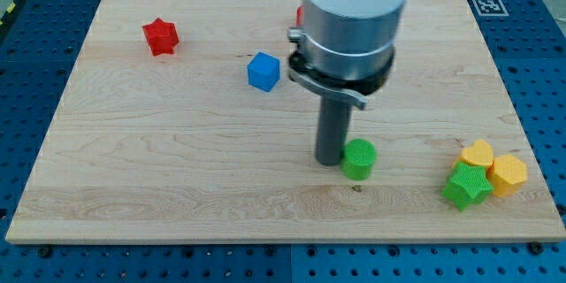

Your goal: Point your arm to the left side of the blue cube

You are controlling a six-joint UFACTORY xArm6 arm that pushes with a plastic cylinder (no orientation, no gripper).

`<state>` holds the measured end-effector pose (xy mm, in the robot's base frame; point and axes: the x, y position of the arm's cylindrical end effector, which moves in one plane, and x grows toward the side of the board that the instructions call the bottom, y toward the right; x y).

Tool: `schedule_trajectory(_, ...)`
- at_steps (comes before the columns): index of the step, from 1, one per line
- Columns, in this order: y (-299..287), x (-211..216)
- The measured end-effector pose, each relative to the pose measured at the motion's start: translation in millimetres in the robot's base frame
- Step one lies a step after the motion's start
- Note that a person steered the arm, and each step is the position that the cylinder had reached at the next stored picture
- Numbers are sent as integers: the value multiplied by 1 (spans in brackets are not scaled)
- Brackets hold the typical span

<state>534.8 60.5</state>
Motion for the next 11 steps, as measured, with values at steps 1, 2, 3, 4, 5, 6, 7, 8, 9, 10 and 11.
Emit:
schedule_trajectory(1, 35, 2)
schedule_trajectory(2, 63, 10)
schedule_trajectory(3, 82, 18)
schedule_trajectory(4, 81, 18)
schedule_trajectory(5, 9, 16)
schedule_trajectory(6, -64, -5)
schedule_trajectory(7, -131, -46)
schedule_trajectory(8, -164, -99)
schedule_trajectory(9, -153, -153)
schedule_trajectory(10, -136, -178)
schedule_trajectory(11, -136, -178)
